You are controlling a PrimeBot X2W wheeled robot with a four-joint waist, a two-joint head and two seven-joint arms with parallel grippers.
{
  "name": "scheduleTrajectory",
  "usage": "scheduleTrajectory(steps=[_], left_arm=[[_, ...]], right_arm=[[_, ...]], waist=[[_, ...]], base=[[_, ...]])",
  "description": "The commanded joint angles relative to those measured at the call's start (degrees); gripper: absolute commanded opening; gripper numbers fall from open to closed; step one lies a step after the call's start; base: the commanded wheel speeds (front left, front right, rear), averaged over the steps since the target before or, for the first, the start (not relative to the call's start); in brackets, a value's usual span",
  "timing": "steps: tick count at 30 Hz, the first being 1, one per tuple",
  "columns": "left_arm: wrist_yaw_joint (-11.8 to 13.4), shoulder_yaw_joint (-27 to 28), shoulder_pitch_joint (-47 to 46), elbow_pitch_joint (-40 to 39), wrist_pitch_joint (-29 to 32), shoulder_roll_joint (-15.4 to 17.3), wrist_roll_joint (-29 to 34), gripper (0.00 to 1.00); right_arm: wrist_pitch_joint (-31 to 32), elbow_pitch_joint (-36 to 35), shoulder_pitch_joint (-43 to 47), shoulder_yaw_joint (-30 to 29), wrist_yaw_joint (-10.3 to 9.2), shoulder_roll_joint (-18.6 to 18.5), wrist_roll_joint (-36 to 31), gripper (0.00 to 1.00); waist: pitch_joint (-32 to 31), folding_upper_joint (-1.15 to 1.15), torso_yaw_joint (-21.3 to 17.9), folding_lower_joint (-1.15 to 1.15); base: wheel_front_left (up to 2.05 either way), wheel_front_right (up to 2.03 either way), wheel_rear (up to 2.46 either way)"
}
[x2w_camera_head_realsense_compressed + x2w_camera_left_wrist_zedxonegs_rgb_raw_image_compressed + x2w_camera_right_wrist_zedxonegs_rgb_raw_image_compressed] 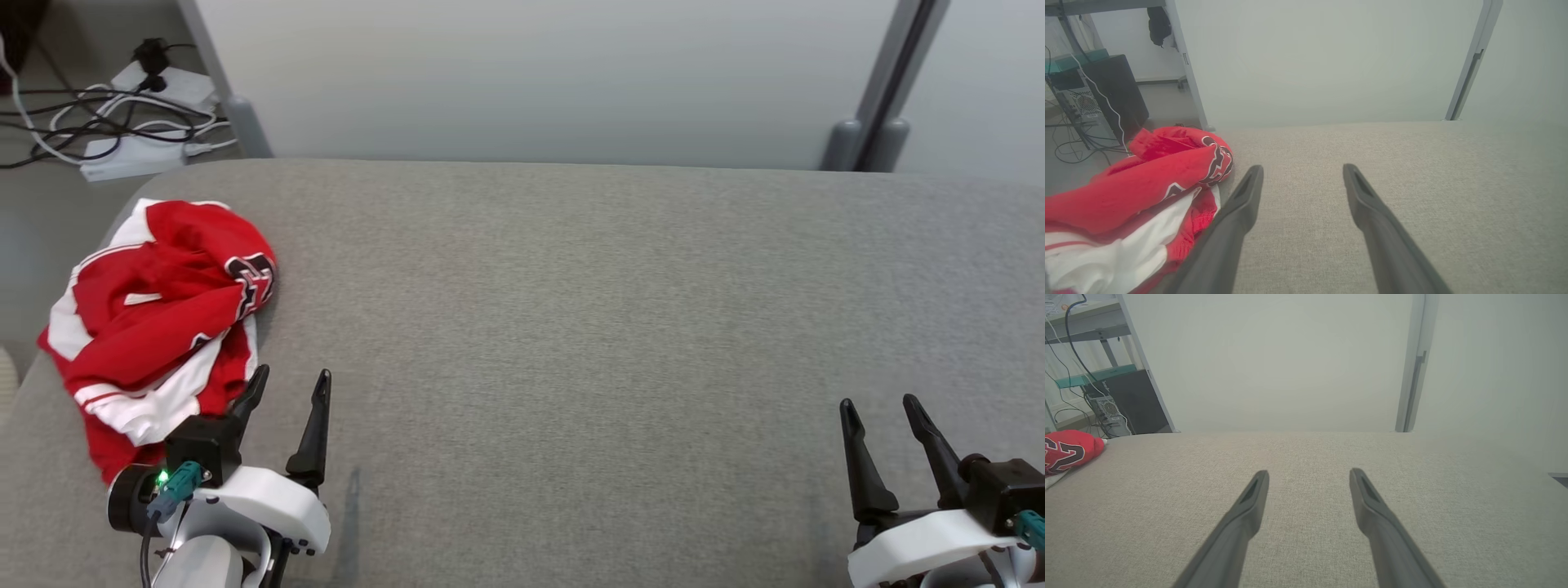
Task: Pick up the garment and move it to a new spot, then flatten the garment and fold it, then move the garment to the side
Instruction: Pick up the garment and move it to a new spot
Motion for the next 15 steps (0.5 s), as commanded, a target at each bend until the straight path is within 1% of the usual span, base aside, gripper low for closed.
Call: scheduleTrajectory(steps=[1,15], left_arm=[[0.6,1.9,-3.4,-1.4,-0.6,1.2,-0.2,1.00],[1.0,2.9,-2.4,-2.6,-0.6,0.5,-1.3,1.00]], right_arm=[[-0.8,-1.4,-1.0,1.3,0.42,-0.9,-0.2,1.00],[-0.8,-2.1,-1.9,3.5,0.42,-1.1,0.2,1.00]], waist=[[0.2,0.00,1.8,0.00],[0.7,0.00,14.8,0.00]], base=[[0.00,0.00,0.00],[0.00,0.00,0.00]])
